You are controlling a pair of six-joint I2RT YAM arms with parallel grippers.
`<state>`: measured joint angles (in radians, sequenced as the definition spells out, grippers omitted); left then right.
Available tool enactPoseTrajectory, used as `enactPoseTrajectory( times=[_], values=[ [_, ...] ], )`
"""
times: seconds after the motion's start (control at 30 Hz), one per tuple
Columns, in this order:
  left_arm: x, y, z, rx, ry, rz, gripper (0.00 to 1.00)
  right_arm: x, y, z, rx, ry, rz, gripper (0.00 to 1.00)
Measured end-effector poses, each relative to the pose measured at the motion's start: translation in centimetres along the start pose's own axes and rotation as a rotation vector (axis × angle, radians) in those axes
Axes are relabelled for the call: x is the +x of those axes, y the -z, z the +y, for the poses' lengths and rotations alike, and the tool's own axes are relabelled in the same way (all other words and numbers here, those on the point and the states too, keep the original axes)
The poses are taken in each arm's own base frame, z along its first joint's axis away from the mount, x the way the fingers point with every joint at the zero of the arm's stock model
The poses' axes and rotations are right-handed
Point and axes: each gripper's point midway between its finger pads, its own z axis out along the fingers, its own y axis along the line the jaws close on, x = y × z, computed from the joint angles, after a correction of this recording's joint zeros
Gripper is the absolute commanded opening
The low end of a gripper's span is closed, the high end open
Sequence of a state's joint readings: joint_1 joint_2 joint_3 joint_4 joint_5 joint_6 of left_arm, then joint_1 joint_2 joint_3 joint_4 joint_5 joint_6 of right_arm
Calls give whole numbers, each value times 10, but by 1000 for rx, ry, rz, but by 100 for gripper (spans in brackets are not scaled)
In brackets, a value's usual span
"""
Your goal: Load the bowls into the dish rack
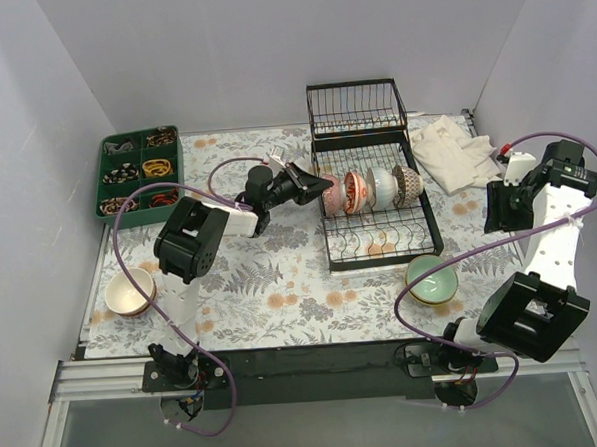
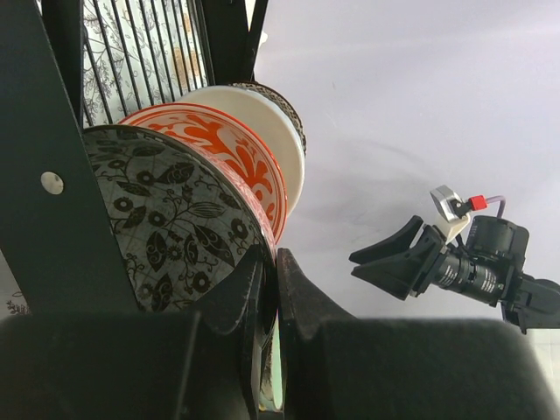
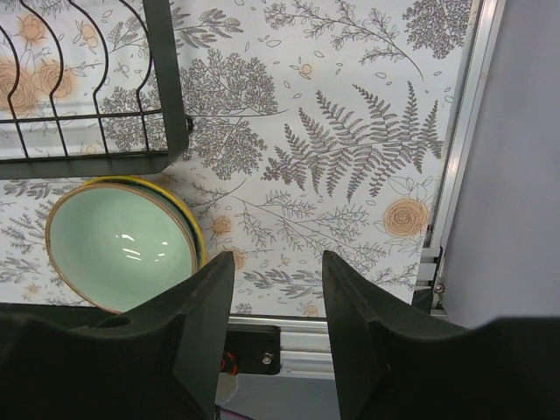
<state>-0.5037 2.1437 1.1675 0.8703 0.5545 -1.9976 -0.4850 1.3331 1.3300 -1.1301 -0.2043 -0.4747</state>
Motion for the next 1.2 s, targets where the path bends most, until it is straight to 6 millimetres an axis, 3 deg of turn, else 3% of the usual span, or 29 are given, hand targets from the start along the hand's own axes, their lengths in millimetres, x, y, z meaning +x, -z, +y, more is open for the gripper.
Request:
enactPoseTrajectory(
  times=[0.07, 0.13, 0.23, 0.33, 0.57, 0.77, 0.9, 1.1, 1.2],
  values=[
    [-1, 0, 1, -2, 2, -3, 14, 1, -1, 0, -2, -1, 4, 54],
    [-2, -1, 2, -10, 7, -4, 30, 3, -3, 1, -5, -2, 8, 54],
    [-2, -2, 3, -23, 19, -3, 41, 7, -5, 3, -12, -6, 16, 54],
    [-3, -3, 2, -28, 24, -2, 46, 10, -6, 5, -18, -7, 19, 53],
    [-8, -2, 6, -55, 34, 5, 51, 10, -2, 6, -9, -1, -1, 54],
    [-23, 10, 2, -81, 36, -7, 52, 14, 0, 10, -8, 4, -18, 54],
    [-32, 22, -18, -63, 5, 3, 47, 16, 1, 11, -6, 5, -22, 53],
    [-29, 36, -70, 42, -211, 95, 45, 19, 0, 16, -16, 8, -36, 53],
    [-21, 34, -74, 49, -347, 145, 45, 18, 0, 17, -22, 9, -42, 53]
  ],
)
